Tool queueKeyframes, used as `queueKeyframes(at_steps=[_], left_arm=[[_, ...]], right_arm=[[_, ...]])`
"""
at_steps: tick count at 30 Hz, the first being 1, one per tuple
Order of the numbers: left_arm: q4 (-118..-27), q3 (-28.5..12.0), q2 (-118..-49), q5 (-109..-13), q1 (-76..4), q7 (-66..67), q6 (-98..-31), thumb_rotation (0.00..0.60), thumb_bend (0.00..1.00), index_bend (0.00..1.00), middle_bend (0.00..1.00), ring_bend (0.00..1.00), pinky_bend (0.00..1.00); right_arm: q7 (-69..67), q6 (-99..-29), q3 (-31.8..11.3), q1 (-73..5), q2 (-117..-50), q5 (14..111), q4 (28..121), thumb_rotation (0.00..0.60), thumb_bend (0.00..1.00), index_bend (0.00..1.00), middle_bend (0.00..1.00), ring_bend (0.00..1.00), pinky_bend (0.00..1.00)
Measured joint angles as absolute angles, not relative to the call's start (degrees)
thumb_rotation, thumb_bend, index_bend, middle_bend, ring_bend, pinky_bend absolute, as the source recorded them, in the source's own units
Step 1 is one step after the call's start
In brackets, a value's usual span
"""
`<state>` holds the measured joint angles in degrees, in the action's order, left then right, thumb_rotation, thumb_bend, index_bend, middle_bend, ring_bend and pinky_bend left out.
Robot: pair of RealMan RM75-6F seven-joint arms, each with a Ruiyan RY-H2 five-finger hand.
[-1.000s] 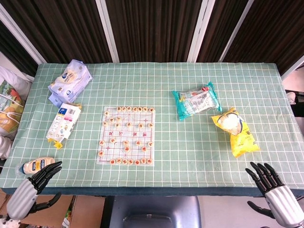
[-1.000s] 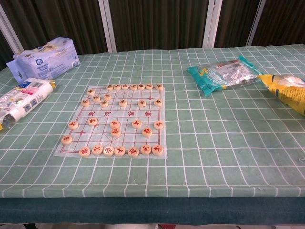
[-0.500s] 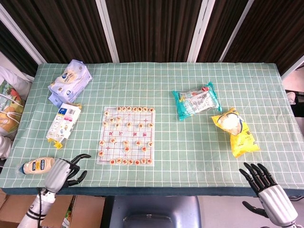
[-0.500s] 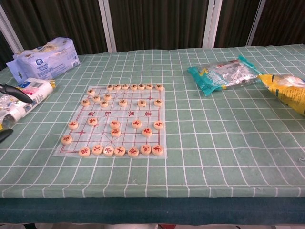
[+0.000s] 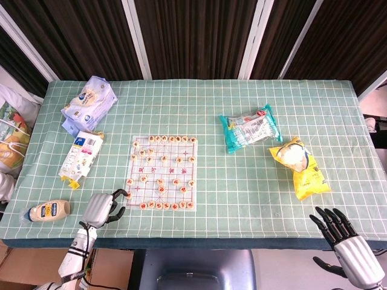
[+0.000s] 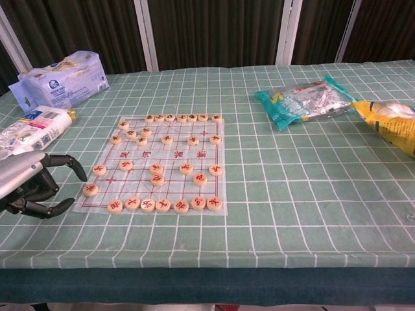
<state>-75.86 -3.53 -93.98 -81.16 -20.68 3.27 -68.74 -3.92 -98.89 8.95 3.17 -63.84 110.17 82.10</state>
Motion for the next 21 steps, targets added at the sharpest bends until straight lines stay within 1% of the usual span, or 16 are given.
queueKeyframes(at_steps=[8, 21], left_arm=[[-72.0, -5.8, -96.8, -77.2, -21.9, 3.8, -66.3, 0.6, 0.36, 0.38, 1.0, 1.0, 1.0], [-72.0, -6.2, -98.0, -76.8, -22.8, 5.1, -66.2, 0.6, 0.36, 0.39, 1.0, 1.0, 1.0]], right_arm=[[-4.8, -99.8, 9.1, 3.5, -63.7, 110.3, 81.2, 0.6, 0.25, 0.0, 0.0, 0.0, 0.0], [-4.7, -99.8, 9.0, 3.6, -63.9, 110.2, 81.1, 0.6, 0.25, 0.0, 0.0, 0.0, 0.0]])
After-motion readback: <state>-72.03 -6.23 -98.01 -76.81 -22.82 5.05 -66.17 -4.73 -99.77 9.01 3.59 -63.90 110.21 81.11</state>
